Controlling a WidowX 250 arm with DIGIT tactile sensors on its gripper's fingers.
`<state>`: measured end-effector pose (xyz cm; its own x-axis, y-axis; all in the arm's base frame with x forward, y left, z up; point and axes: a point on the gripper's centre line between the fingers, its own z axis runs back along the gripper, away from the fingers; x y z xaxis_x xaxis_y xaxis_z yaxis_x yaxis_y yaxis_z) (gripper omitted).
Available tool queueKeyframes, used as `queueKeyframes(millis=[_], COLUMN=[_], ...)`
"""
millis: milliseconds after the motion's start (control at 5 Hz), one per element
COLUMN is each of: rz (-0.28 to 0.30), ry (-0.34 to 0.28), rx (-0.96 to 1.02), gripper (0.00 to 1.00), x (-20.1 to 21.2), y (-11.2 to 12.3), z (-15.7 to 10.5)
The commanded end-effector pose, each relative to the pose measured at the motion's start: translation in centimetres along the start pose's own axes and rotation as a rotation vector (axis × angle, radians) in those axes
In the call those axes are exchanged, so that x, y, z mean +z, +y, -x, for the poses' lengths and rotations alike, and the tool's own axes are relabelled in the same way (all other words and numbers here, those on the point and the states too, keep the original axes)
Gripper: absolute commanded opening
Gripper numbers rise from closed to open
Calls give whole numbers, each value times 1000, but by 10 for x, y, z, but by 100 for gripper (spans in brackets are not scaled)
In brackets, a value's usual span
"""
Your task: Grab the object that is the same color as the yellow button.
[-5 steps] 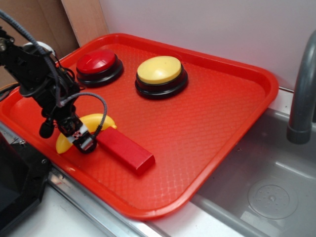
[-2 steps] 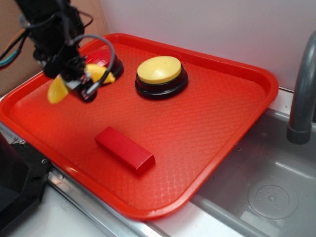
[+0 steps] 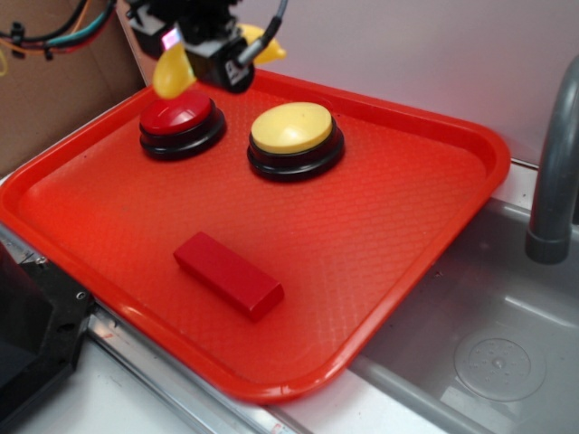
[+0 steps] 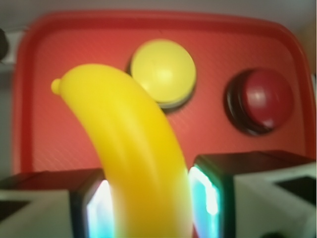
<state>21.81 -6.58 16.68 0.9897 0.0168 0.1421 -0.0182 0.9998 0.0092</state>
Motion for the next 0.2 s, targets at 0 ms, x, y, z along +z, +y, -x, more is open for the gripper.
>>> queueKeyframes(millis=[0], rz=[13], ry=[-15], rx=[-8], gripper=[0], x=[15], y=[16], z=[-8])
